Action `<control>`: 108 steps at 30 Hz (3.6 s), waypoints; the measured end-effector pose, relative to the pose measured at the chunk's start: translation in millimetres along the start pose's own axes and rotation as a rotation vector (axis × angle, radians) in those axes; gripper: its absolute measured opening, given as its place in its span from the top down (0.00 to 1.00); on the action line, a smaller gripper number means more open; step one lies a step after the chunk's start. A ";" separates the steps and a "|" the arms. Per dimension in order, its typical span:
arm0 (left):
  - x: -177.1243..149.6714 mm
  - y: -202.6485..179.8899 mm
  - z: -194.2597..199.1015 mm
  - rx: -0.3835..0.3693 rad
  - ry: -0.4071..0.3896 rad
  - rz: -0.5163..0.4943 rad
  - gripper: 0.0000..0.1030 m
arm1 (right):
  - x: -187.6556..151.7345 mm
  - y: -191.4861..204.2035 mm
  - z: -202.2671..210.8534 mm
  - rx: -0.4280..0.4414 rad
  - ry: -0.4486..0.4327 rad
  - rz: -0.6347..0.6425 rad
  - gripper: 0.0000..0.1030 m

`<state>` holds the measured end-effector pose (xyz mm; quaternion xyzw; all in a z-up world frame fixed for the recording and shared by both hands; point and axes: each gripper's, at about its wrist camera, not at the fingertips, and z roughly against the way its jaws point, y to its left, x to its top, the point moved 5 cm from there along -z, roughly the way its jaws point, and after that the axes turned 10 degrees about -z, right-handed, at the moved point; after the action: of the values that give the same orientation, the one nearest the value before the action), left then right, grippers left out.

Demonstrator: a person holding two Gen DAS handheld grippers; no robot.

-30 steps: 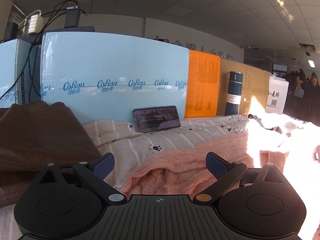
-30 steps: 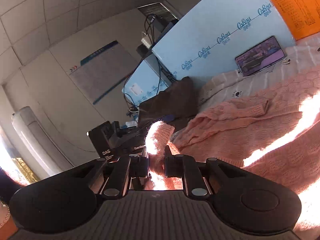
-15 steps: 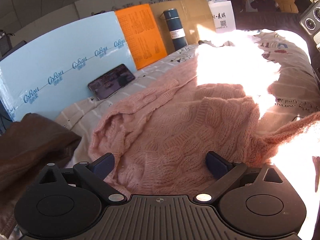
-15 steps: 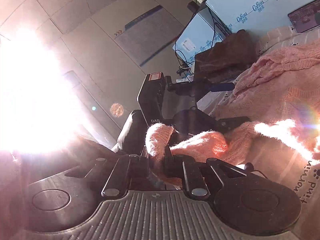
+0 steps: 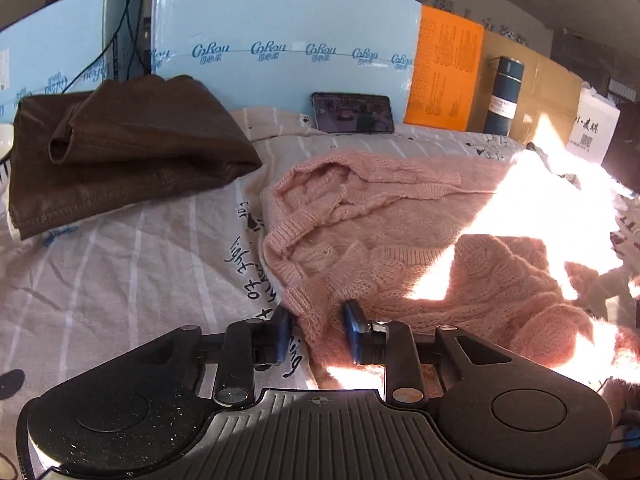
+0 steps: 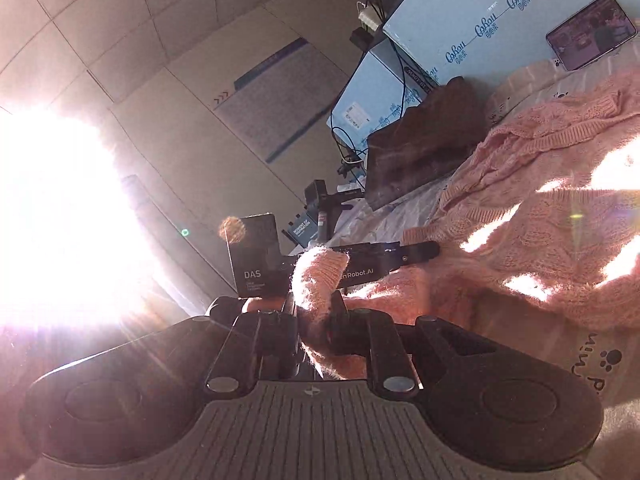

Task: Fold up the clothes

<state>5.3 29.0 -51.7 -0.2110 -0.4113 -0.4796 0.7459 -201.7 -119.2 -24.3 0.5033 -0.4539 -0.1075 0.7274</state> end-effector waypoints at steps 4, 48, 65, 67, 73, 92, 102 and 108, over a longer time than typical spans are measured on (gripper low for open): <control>-4.3 8.8 6.4 0.033 0.012 0.014 0.90 | 6.0 0.8 7.8 0.001 -0.049 0.002 0.86; 13.8 -66.1 -12.7 -0.134 -0.140 -0.361 0.03 | 47.0 -82.2 10.1 -1.226 -0.250 0.338 0.06; 16.8 -77.1 24.7 -0.293 -0.252 -0.483 0.01 | 37.4 -41.4 67.9 -0.968 -0.426 0.438 0.00; 8.2 -87.5 25.5 -0.302 -0.212 -0.576 0.01 | 33.1 -36.2 81.4 -0.997 -0.416 0.510 0.00; -6.2 -97.7 12.8 -0.223 -0.121 -0.742 0.01 | 16.8 -45.3 117.6 -1.143 -0.234 0.576 0.00; 6.9 -88.7 -4.7 -0.024 -0.225 -0.843 0.26 | 12.4 -55.2 62.7 -0.991 0.168 0.911 0.00; 45.0 -57.9 -20.9 -0.126 -0.284 -0.587 0.80 | 66.1 -66.9 74.2 -0.967 -0.001 0.791 0.71; 74.1 -36.8 -41.6 -0.122 -0.309 -0.492 0.81 | 107.4 -76.7 76.7 -0.912 -0.102 0.732 0.81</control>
<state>4.7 -57.2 -18.0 -0.2198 -0.5292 -0.6321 0.5217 -176.9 -269.8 -22.4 -0.0556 -0.5406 -0.0578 0.8374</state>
